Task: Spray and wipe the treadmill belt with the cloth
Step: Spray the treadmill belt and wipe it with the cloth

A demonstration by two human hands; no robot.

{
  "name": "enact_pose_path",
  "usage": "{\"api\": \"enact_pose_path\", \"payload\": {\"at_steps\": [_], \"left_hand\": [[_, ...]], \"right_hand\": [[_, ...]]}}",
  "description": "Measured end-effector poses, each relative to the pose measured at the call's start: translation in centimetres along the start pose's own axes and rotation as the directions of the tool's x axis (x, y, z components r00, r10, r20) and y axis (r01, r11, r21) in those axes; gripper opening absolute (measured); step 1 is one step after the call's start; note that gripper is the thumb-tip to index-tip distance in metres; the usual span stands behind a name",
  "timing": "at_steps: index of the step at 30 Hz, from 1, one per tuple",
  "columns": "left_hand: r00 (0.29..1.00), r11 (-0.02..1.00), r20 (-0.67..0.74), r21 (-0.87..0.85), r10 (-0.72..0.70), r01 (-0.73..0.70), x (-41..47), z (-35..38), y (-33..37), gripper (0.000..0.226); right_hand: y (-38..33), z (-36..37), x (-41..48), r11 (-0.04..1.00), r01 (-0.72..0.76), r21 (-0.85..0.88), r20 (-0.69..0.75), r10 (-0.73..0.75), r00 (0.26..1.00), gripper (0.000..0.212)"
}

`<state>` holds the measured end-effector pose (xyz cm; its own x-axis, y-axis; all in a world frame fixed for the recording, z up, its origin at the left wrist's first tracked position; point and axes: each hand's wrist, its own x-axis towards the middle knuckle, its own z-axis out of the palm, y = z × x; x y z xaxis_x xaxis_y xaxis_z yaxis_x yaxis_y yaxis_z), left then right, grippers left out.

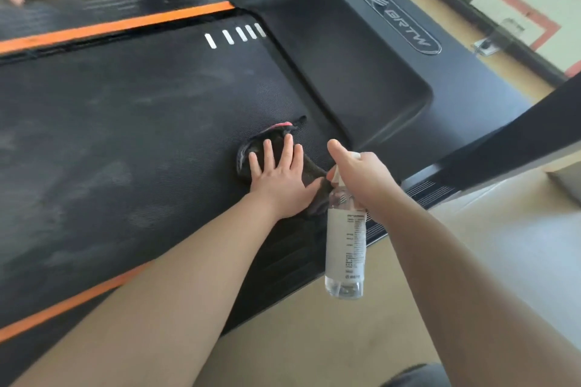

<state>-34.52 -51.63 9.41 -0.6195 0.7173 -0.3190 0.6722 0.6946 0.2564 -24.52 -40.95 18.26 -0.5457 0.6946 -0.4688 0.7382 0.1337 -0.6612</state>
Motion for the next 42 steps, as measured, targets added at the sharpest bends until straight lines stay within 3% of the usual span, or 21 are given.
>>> {"api": "enact_pose_path", "payload": {"at_steps": [5, 9, 12, 14, 17, 22, 25, 29, 33, 35, 38, 42], "left_hand": [[0.993, 0.995, 0.103, -0.074, -0.066, 0.074, -0.4, -0.7, 1.7, 0.09], [0.996, 0.994, 0.08, -0.102, -0.039, 0.047, 0.1, -0.2, 1.9, 0.084], [0.997, 0.995, 0.083, -0.103, -0.002, 0.011, -0.2, -0.5, 0.0, 0.073], [0.996, 0.997, 0.086, -0.079, -0.017, 0.024, -1.1, -0.7, -2.0, 0.069], [0.989, 0.987, 0.057, -0.08, -0.137, 0.141, -3.4, -0.6, -5.9, 0.072], [0.928, 0.925, -0.013, -0.095, -0.372, 0.369, -8.0, 0.0, -11.6, 0.074], [0.901, 0.895, -0.012, -0.122, -0.433, 0.429, -10.0, 0.1, -13.4, 0.077], [0.934, 0.93, -0.002, -0.092, -0.357, 0.355, -11.1, 0.0, -13.7, 0.083], [1.0, 0.998, 0.009, -0.059, -0.017, 0.017, -11.1, 0.0, -13.0, 0.066], [0.998, 0.996, 0.027, -0.07, 0.052, -0.05, -10.7, 0.0, -12.9, 0.068], [0.989, 0.988, 0.014, -0.062, -0.144, 0.145, -10.4, 0.2, -14.3, 0.088], [0.843, 0.841, -0.079, -0.165, -0.533, 0.516, -10.5, -0.5, -19.2, 0.097]], "right_hand": [[0.0, 0.9, 0.0, 0.997, 0.03, 0.066, 0.002, -0.031, 1.0, 0.053], [1.3, 0.5, 0.2, 0.99, 0.019, 0.142, 0.013, -0.021, 1.0, 0.044], [1.6, 1.1, -0.5, 0.996, 0.034, 0.085, 0.05, -0.038, 0.998, 0.02], [1.0, 1.8, -1.3, 0.998, 0.052, 0.031, 0.045, -0.054, 0.998, 0.02], [-0.5, 3.9, -2.7, 0.996, 0.083, -0.044, 0.076, -0.079, 0.994, 0.032], [-3.2, 8.3, -5.9, 0.953, 0.199, -0.23, 0.178, -0.16, 0.971, 0.026], [-4.5, 10.1, -7.6, 0.917, 0.246, -0.313, 0.203, -0.189, 0.961, 0.031], [-6.1, 11.6, -8.3, 0.846, 0.308, -0.436, 0.215, -0.234, 0.948, 0.034], [-7.9, 12.4, -7.8, 0.751, 0.37, -0.547, 0.2, -0.311, 0.929, 0.032], [-8.2, 12.9, -7.1, 0.734, 0.376, -0.565, 0.165, -0.346, 0.924, 0.033], [-8.1, 13.9, -6.5, 0.741, 0.363, -0.565, 0.221, -0.288, 0.932, 0.033], [-9.0, 15.6, -5.6, 0.7, 0.397, -0.593, 0.284, -0.28, 0.917, 0.036]]}}
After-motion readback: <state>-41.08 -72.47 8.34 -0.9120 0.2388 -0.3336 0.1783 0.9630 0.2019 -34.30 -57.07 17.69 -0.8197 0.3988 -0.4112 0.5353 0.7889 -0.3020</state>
